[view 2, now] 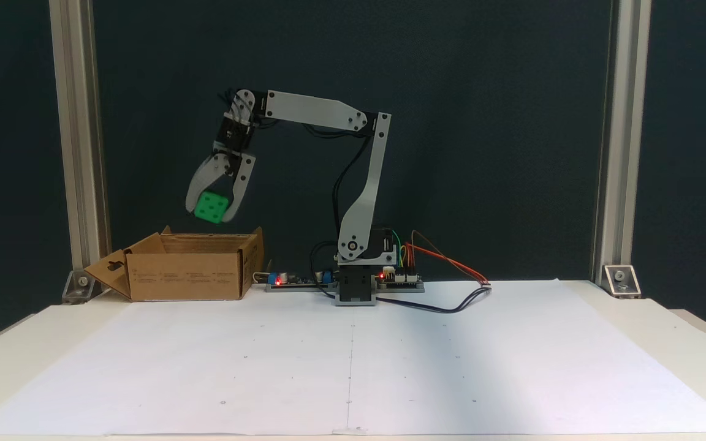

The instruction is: Grasp a green dice and put it in the bin.

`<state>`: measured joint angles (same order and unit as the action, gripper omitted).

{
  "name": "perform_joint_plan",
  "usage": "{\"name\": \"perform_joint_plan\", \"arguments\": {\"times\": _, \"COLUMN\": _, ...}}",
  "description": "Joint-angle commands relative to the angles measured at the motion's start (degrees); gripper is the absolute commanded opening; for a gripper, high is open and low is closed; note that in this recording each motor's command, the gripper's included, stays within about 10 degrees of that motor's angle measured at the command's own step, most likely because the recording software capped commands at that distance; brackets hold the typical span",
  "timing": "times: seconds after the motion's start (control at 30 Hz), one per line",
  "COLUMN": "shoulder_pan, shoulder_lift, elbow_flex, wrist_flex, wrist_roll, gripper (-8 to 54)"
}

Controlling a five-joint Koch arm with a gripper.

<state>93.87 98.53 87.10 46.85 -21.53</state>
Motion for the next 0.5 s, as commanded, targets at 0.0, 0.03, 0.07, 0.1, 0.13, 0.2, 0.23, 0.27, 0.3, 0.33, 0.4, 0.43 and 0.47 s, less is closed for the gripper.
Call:
{"name": "perform_joint_plan", "arguments": {"times": 0.0, "shoulder_pan": 4.2, "shoulder_lift": -5.6, "elbow_flex": -6.3, "wrist_flex": -4.0, "wrist_roll": -5.9, "gripper": 11.5}}
{"name": "perform_joint_plan", "arguments": {"times": 0.03, "shoulder_pan": 4.8, "shoulder_lift": -6.9, "elbow_flex": -6.9, "wrist_flex": -4.2, "wrist_roll": -6.8, "gripper": 11.5}}
{"name": "perform_joint_plan", "arguments": {"times": 0.07, "shoulder_pan": 5.8, "shoulder_lift": -8.3, "elbow_flex": -7.3, "wrist_flex": -5.2, "wrist_roll": -7.4, "gripper": 11.5}}
{"name": "perform_joint_plan", "arguments": {"times": 0.1, "shoulder_pan": 6.7, "shoulder_lift": -10.3, "elbow_flex": -7.3, "wrist_flex": -7.2, "wrist_roll": -8.1, "gripper": 11.5}}
{"name": "perform_joint_plan", "arguments": {"times": 0.13, "shoulder_pan": 7.3, "shoulder_lift": -11.4, "elbow_flex": -7.3, "wrist_flex": -8.5, "wrist_roll": -9.0, "gripper": 11.5}}
{"name": "perform_joint_plan", "arguments": {"times": 0.2, "shoulder_pan": 8.3, "shoulder_lift": -14.0, "elbow_flex": -7.3, "wrist_flex": -11.7, "wrist_roll": -9.8, "gripper": 11.5}}
{"name": "perform_joint_plan", "arguments": {"times": 0.23, "shoulder_pan": 8.9, "shoulder_lift": -15.1, "elbow_flex": -7.3, "wrist_flex": -12.7, "wrist_roll": -10.9, "gripper": 11.5}}
{"name": "perform_joint_plan", "arguments": {"times": 0.27, "shoulder_pan": 9.4, "shoulder_lift": -16.1, "elbow_flex": -7.4, "wrist_flex": -13.4, "wrist_roll": -11.8, "gripper": 11.5}}
{"name": "perform_joint_plan", "arguments": {"times": 0.3, "shoulder_pan": 9.8, "shoulder_lift": -17.1, "elbow_flex": -7.3, "wrist_flex": -13.8, "wrist_roll": -12.7, "gripper": 11.5}}
{"name": "perform_joint_plan", "arguments": {"times": 0.33, "shoulder_pan": 10.0, "shoulder_lift": -17.9, "elbow_flex": -7.3, "wrist_flex": -14.0, "wrist_roll": -13.8, "gripper": 11.5}}
{"name": "perform_joint_plan", "arguments": {"times": 0.4, "shoulder_pan": 10.1, "shoulder_lift": -19.2, "elbow_flex": -7.3, "wrist_flex": -14.1, "wrist_roll": -14.8, "gripper": 11.5}}
{"name": "perform_joint_plan", "arguments": {"times": 0.43, "shoulder_pan": 10.1, "shoulder_lift": -19.8, "elbow_flex": -7.3, "wrist_flex": -14.0, "wrist_roll": -14.9, "gripper": 11.5}}
{"name": "perform_joint_plan", "arguments": {"times": 0.47, "shoulder_pan": 10.1, "shoulder_lift": -20.0, "elbow_flex": -7.3, "wrist_flex": -13.9, "wrist_roll": -15.0, "gripper": 11.5}}
